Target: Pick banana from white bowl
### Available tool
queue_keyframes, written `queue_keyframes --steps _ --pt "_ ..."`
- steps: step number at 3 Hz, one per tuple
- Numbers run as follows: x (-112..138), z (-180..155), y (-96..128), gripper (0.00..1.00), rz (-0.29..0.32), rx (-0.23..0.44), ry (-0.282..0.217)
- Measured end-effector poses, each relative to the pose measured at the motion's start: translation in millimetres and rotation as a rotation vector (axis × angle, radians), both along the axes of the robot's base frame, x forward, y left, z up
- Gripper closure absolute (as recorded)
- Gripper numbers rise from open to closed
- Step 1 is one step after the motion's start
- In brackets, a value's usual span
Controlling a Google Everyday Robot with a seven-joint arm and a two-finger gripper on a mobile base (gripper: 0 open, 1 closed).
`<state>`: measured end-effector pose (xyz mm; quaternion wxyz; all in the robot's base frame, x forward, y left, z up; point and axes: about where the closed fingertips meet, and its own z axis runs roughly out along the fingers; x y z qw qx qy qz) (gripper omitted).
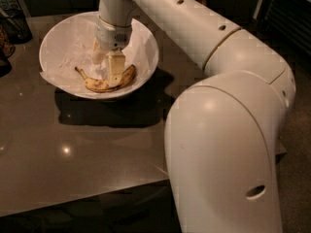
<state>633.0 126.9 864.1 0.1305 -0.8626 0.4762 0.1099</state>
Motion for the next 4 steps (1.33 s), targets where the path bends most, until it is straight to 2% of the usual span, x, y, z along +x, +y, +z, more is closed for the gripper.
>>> queue_keyframes --steps 1,3,4 --pt "-6 -10 -3 0.4 0.0 0.002 0.023" --pt "-21 -27 -8 0.39 -0.006 0.004 0.073" --pt "-24 -29 -9 0.56 -0.007 0.006 0.088"
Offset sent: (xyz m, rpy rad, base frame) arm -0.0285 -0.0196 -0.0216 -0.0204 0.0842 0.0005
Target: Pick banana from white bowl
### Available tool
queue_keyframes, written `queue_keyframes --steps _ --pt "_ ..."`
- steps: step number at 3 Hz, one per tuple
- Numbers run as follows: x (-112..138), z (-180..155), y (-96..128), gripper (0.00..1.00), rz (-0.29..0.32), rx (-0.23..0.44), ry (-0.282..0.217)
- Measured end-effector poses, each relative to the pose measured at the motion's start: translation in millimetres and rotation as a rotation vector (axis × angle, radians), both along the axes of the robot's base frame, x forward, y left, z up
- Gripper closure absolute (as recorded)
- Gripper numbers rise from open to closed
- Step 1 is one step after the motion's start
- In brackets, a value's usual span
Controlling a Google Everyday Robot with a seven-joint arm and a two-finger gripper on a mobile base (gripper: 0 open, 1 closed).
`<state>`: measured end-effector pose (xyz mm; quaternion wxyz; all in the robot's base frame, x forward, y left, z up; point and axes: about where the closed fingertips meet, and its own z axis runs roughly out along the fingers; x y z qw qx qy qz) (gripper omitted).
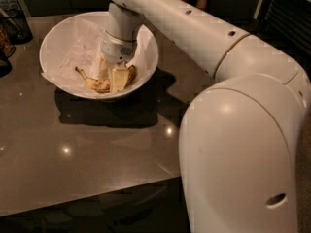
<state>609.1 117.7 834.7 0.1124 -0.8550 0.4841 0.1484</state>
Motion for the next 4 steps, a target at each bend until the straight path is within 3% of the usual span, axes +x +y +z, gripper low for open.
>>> queue_keyframes --steps 2,4 --pt "0.0 0.0 0.0 0.99 0.0 0.0 0.0" --pt "0.1 8.5 2.5 1.0 -0.01 0.001 -0.021"
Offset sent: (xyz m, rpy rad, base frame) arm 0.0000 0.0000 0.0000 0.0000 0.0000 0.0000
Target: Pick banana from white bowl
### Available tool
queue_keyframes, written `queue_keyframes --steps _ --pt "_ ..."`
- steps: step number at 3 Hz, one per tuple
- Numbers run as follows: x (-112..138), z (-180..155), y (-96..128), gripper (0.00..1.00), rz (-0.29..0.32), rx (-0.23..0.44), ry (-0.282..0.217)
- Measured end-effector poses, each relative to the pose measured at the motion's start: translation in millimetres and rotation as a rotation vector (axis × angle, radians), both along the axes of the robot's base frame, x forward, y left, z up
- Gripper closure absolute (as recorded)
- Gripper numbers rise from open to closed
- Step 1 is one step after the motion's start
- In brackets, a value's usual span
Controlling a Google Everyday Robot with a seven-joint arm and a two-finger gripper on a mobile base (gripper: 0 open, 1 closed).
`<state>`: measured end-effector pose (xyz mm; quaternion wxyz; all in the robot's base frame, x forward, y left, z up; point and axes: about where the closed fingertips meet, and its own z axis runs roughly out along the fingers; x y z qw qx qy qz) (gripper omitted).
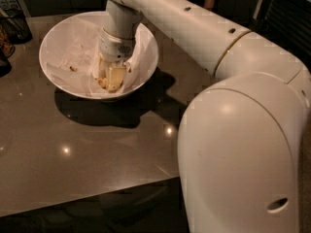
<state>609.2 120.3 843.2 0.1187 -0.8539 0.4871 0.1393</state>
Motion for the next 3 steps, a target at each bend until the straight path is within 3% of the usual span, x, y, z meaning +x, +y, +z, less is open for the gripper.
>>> queue_keyframes --steps 3 --pt "3 11 4 1.0 0.011 -0.003 -0.034"
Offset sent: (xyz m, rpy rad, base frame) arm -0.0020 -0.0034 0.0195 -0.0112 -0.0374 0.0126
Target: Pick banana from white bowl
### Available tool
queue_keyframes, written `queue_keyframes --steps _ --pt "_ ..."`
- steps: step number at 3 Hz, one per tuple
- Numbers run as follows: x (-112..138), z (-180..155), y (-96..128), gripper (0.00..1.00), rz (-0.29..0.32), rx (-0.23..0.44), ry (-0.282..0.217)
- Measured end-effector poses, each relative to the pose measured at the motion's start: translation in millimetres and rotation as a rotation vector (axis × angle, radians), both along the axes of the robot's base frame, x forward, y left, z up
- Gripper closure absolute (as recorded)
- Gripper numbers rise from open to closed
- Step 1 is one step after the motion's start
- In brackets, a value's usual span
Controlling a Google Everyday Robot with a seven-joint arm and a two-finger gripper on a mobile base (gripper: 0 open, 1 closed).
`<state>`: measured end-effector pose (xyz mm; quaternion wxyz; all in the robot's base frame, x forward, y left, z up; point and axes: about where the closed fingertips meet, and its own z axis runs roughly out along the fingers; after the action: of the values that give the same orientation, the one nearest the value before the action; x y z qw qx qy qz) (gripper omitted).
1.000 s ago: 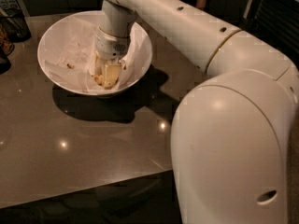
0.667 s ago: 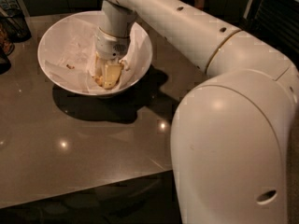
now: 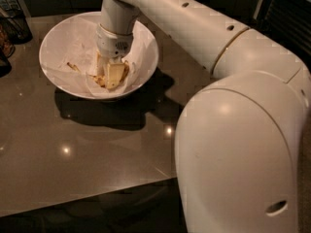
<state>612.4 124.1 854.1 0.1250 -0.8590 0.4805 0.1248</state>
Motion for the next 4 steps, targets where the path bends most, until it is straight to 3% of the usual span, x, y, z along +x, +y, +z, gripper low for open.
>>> queue_keyframes --steps 2,4 --pt "-6 46 -11 1.0 -0.001 -0.02 -0.121" --pt "-8 49 -12 1.0 -0.016 -0.015 -0.122"
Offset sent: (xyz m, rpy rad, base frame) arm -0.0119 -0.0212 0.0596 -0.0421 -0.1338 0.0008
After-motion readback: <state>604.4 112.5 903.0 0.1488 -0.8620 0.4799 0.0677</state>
